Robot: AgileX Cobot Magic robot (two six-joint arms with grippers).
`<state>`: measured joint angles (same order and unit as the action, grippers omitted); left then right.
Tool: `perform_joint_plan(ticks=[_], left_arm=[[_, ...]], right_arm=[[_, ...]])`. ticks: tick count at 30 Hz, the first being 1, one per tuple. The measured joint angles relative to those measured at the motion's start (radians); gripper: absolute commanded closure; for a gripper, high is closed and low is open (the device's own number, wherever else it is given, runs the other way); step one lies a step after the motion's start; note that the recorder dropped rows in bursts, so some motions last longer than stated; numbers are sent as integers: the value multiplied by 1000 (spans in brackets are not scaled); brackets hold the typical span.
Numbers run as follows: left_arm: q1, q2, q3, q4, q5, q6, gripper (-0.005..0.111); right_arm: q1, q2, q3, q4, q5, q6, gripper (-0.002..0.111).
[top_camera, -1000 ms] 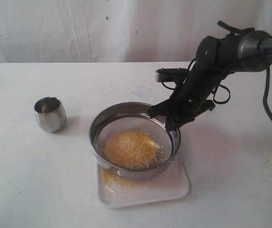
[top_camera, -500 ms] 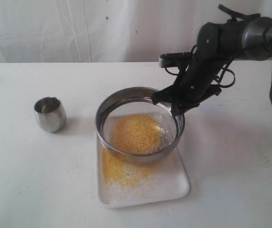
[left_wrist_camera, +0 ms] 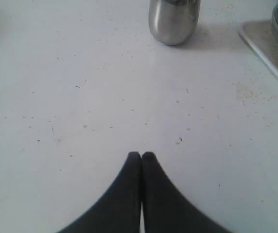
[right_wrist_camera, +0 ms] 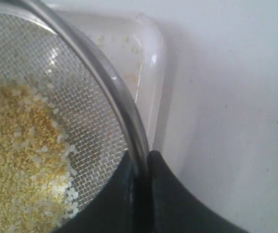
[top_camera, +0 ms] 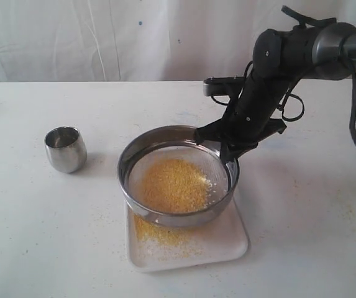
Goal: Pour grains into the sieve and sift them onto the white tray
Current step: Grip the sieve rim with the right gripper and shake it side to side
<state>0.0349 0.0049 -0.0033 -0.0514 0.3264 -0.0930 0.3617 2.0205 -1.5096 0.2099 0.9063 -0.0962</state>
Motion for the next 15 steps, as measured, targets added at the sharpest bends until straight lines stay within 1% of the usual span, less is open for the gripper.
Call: perform_joint_plan(ticks=[2, 3, 6, 9, 10, 12, 13, 14, 15], left_arm=[[0, 0, 0, 0, 0, 0, 107], [0, 0, 0, 0, 0, 0, 107], [0, 0, 0, 0, 0, 0, 107], [0, 0, 0, 0, 0, 0, 107], [0, 0, 0, 0, 0, 0, 107], [0, 0, 0, 0, 0, 0, 107], [0, 0, 0, 0, 0, 0, 107], [0, 0, 0, 0, 0, 0, 107], [0, 0, 0, 0, 0, 0, 107]], right_arm=[[6, 0, 2, -11, -27, -31, 108], [6, 0, 2, -5, -72, -26, 108], [6, 0, 0, -3, -16, -4, 108], [10, 0, 6, -5, -112, -2, 108], [10, -6, 4, 0, -82, 24, 108], [10, -8, 4, -9, -9, 2, 108], [13, -8, 7, -16, -12, -9, 108], [17, -6, 7, -22, -76, -20, 108], [17, -6, 7, -22, -100, -13, 108]])
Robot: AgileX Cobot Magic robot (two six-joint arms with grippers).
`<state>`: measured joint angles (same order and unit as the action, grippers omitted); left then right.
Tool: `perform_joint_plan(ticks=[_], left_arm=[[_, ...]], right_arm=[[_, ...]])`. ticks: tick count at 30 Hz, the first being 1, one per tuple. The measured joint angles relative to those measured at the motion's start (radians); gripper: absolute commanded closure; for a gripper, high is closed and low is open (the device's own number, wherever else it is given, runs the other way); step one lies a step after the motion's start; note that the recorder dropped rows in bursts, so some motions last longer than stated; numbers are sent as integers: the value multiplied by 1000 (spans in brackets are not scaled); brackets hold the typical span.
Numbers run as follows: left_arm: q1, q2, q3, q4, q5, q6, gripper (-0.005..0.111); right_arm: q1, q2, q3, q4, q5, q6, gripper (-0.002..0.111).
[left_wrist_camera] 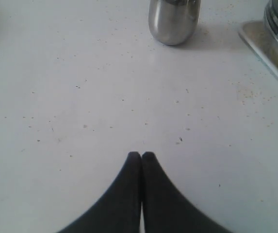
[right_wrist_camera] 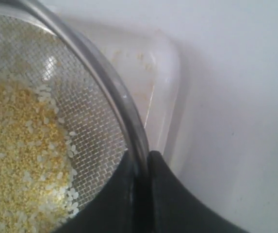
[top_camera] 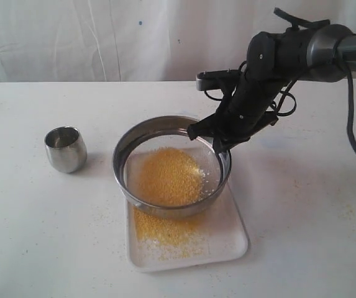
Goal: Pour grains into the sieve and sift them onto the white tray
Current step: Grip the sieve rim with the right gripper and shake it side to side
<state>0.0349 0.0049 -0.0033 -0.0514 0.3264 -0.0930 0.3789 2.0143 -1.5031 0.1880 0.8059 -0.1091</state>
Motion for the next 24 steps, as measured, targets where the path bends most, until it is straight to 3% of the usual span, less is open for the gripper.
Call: perform_joint_plan(ticks=[5, 10, 15, 20, 24], left_arm=[[0, 0, 0, 0, 0, 0, 107], [0, 0, 0, 0, 0, 0, 107], [0, 0, 0, 0, 0, 0, 107], [0, 0, 0, 0, 0, 0, 107], [0, 0, 0, 0, 0, 0, 107]], right_arm=[[-2, -6, -1, -5, 90, 16, 108], [3, 0, -2, -4, 2, 25, 108], [5, -1, 1, 8, 121, 7, 108], [11, -2, -3, 12, 10, 10, 108], [2, -6, 0, 13, 134, 0, 108]])
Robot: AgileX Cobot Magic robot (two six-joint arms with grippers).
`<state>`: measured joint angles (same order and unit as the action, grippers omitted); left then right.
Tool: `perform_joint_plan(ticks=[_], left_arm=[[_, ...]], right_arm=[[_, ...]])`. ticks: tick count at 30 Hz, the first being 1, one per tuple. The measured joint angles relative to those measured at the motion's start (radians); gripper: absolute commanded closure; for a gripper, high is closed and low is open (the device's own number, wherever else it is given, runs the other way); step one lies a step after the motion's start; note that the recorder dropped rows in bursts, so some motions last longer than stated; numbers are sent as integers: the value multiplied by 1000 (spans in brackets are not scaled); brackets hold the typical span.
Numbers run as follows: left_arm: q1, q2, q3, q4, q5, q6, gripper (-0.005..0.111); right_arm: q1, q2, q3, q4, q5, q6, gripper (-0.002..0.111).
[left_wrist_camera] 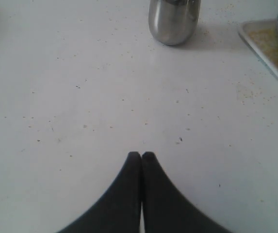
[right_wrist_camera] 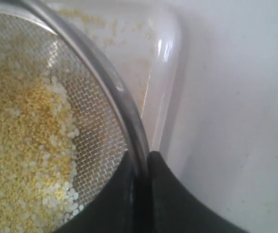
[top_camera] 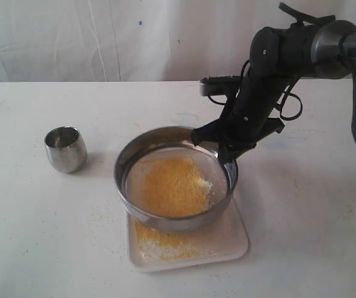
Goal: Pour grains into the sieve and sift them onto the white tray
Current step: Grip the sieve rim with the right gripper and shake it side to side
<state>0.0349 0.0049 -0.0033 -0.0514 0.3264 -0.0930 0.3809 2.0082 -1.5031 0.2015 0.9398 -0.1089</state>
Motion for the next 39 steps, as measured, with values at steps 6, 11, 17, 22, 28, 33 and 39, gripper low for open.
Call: perform_joint_plan(ticks=[6, 11, 17, 22, 28, 33, 39], left_arm=[[0, 0, 0, 0, 0, 0, 107], [0, 0, 0, 0, 0, 0, 107], [0, 0, 0, 0, 0, 0, 107], [0, 0, 0, 0, 0, 0, 107], [0, 0, 0, 0, 0, 0, 107], [0, 0, 0, 0, 0, 0, 107], [0, 0, 0, 0, 0, 0, 107]], right_arm=[[-2, 12, 9, -19, -106, -2, 108], [-7, 10, 16, -27, -90, -39, 108], [-13, 2, 15, -14, -155, -49, 108], [-14, 4, 15, -1, -190, -44, 108], [-15, 2, 30, 16, -56, -15, 108], [-14, 2, 41, 2, -50, -10, 108], [-15, 2, 43, -2, 23, 47, 108]])
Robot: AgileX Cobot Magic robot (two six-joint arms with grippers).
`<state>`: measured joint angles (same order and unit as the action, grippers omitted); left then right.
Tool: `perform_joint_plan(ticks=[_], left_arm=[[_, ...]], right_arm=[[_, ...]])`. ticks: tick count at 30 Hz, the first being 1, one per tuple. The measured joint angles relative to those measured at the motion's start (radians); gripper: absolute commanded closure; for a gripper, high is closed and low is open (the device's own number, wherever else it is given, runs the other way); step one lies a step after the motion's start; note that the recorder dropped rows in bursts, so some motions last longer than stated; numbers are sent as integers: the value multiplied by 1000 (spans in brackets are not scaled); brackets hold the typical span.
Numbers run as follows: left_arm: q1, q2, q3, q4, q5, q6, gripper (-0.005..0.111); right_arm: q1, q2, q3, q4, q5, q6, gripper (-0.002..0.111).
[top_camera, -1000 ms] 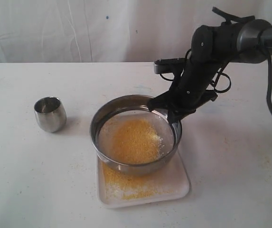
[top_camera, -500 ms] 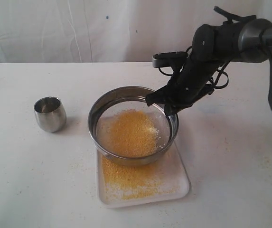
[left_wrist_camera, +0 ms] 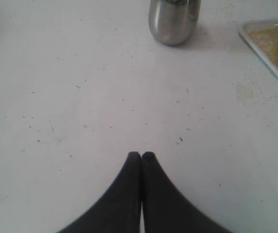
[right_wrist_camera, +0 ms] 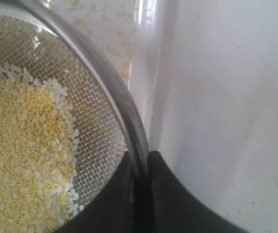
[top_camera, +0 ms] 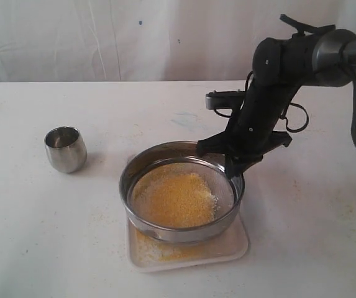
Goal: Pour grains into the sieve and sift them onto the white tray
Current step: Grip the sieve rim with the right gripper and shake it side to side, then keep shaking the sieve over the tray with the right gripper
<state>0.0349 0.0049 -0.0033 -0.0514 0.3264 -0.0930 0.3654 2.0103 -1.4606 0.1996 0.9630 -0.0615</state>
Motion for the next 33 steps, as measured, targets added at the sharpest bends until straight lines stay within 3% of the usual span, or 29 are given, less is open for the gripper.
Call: perform_joint_plan(ticks=[4, 8, 12, 17, 22, 26, 29, 33], left_arm=[[0, 0, 0, 0, 0, 0, 107], [0, 0, 0, 0, 0, 0, 107], [0, 0, 0, 0, 0, 0, 107], [0, 0, 0, 0, 0, 0, 107], [0, 0, 0, 2, 0, 0, 107], [0, 0, 0, 2, 0, 0, 107], [0, 0, 0, 2, 0, 0, 107], [0, 0, 0, 2, 0, 0, 107]], right_arm=[[6, 0, 0, 4, -57, 10, 108], [6, -2, -2, 2, 1, 4, 108], [14, 4, 3, 6, -112, -21, 108], [16, 2, 0, 25, -69, 11, 108], [26, 4, 5, 33, -165, -6, 108], [24, -1, 1, 35, -66, 15, 108], [26, 5, 5, 21, -120, 10, 108], [24, 1, 5, 25, 4, 19, 108]])
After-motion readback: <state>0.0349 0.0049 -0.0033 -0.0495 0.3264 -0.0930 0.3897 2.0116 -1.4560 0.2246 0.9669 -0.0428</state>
